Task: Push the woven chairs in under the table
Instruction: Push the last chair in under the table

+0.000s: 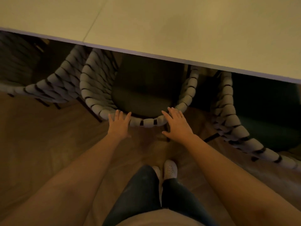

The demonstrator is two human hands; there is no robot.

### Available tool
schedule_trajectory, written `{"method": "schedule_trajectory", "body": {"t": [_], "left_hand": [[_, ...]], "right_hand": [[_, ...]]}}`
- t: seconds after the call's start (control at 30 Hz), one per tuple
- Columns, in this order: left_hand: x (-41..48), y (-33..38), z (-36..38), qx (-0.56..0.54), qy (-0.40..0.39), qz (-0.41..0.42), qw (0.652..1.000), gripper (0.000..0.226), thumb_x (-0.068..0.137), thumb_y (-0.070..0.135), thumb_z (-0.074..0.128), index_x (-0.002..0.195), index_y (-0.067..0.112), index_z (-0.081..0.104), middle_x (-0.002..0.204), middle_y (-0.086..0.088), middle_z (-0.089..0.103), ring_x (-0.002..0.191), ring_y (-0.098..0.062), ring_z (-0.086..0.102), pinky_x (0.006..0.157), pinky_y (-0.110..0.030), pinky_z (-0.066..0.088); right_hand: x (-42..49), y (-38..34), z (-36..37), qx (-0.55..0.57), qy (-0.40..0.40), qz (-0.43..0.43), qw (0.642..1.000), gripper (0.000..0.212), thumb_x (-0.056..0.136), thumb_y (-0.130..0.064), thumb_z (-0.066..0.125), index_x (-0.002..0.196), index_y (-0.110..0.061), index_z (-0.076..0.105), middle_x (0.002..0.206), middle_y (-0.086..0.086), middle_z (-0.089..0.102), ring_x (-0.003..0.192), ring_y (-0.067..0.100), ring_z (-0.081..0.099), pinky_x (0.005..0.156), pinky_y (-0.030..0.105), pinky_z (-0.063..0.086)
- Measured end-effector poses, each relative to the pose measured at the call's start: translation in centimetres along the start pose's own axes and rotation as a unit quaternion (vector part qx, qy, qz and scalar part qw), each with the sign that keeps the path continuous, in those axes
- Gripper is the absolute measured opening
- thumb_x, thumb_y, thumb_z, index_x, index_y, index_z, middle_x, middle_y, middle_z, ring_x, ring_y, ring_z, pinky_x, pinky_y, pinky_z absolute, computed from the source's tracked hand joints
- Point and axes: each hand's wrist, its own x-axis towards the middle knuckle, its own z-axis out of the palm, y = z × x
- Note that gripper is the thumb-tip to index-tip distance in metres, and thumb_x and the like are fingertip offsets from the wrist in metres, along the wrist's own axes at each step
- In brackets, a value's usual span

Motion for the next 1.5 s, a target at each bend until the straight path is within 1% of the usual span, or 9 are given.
{"method": "schedule_trajectory", "body": {"t": [0.1, 0.2, 0.33, 0.43, 0.6, 0.73, 0.83, 1.3, 1.5], "left_hand": [[1.2, -3.3, 0.4, 0.002, -0.019, 0.007, 1.0, 0.098, 0.083, 0.046, 0.071, 0.156, 0.024, 0.008, 0.16, -0.011, 0.014, 0.149, -0.034, 0.002, 0.115, -0.061, 0.006], [2.4, -6.1, 0.6, 0.002, -0.021, 0.033, 0.999, 0.077, 0.091, 0.035, 0.062, 0.153, 0.024, 0.018, 0.159, -0.009, 0.017, 0.149, -0.033, 0.004, 0.116, -0.063, 0.008], [5.3, -9.9, -0.1, 0.043, -0.043, 0.072, 0.996, 0.062, 0.098, 0.032, 0.05, 0.153, 0.023, 0.022, 0.157, -0.008, 0.024, 0.149, -0.031, 0.008, 0.116, -0.063, 0.004], [7.5, -12.7, -0.6, 0.087, -0.053, 0.114, 0.988, 0.058, 0.098, 0.032, 0.049, 0.151, 0.025, 0.027, 0.153, -0.004, 0.033, 0.146, -0.028, 0.017, 0.116, -0.062, 0.003], [10.4, -15.8, -0.7, 0.154, -0.056, 0.185, 0.969, 0.05, 0.098, 0.027, 0.049, 0.147, 0.03, 0.035, 0.149, -0.001, 0.04, 0.142, -0.026, 0.028, 0.116, -0.061, 0.006], [10.0, -15.5, -0.6, 0.171, -0.045, 0.201, 0.964, 0.046, 0.098, 0.032, 0.049, 0.143, 0.032, 0.04, 0.145, 0.0, 0.046, 0.138, -0.026, 0.034, 0.116, -0.058, 0.011], [9.0, -15.5, -0.9, 0.179, -0.03, 0.204, 0.962, 0.046, 0.099, 0.029, 0.047, 0.144, 0.031, 0.039, 0.147, -0.001, 0.044, 0.139, -0.027, 0.032, 0.117, -0.056, 0.012], [5.7, -12.5, 2.4, 0.123, 0.009, 0.213, 0.969, 0.041, 0.094, 0.028, 0.053, 0.134, 0.034, 0.05, 0.128, 0.001, 0.056, 0.127, -0.027, 0.043, 0.107, -0.055, 0.022], [7.3, -11.9, 1.8, 0.093, 0.015, 0.198, 0.976, 0.045, 0.091, 0.031, 0.057, 0.136, 0.035, 0.048, 0.134, 0.002, 0.053, 0.128, -0.026, 0.042, 0.109, -0.055, 0.02]], "right_hand": [[2.3, -2.0, 0.0, -0.014, -0.031, -0.019, 0.999, 0.089, 0.089, -0.044, 0.063, 0.155, -0.023, 0.008, 0.163, 0.007, 0.006, 0.15, 0.025, 0.0, 0.12, 0.043, 0.001], [4.1, -3.6, 0.6, -0.021, -0.075, -0.024, 0.997, 0.093, 0.087, -0.048, 0.064, 0.156, -0.022, 0.007, 0.162, 0.007, 0.01, 0.15, 0.025, 0.005, 0.121, 0.044, 0.002], [7.1, -6.0, 1.7, -0.021, -0.143, 0.016, 0.989, 0.093, 0.086, -0.05, 0.065, 0.155, -0.022, 0.01, 0.153, 0.007, 0.034, 0.142, 0.027, 0.029, 0.12, 0.047, 0.012], [8.8, -7.9, 3.1, -0.05, -0.165, 0.04, 0.984, 0.071, 0.088, -0.043, 0.062, 0.149, -0.025, 0.029, 0.136, 0.004, 0.052, 0.127, 0.027, 0.048, 0.116, 0.051, 0.019], [9.6, -9.5, 4.2, -0.067, -0.092, 0.104, 0.988, 0.021, 0.092, -0.026, 0.053, 0.112, -0.027, 0.06, 0.109, 0.0, 0.064, 0.105, 0.022, 0.057, 0.105, 0.044, 0.031], [9.1, -10.3, 4.9, -0.072, -0.084, 0.148, 0.983, 0.011, 0.092, -0.025, 0.052, 0.095, -0.026, 0.062, 0.093, -0.001, 0.062, 0.098, 0.02, 0.059, 0.101, 0.039, 0.034], [8.6, -11.0, 5.8, -0.072, -0.082, 0.165, 0.98, 0.013, 0.093, -0.025, 0.052, 0.093, -0.025, 0.065, 0.086, -0.002, 0.06, 0.091, 0.019, 0.058, 0.097, 0.037, 0.035], [3.3, -9.0, 7.1, -0.061, -0.089, 0.169, 0.98, 0.018, 0.092, -0.029, 0.053, 0.102, -0.031, 0.068, 0.099, -0.003, 0.064, 0.101, 0.02, 0.056, 0.106, 0.043, 0.029], [5.2, -7.8, 5.4, -0.078, -0.089, 0.16, 0.98, 0.019, 0.093, -0.028, 0.053, 0.106, -0.032, 0.065, 0.106, -0.004, 0.064, 0.107, 0.02, 0.055, 0.108, 0.044, 0.027]]}}
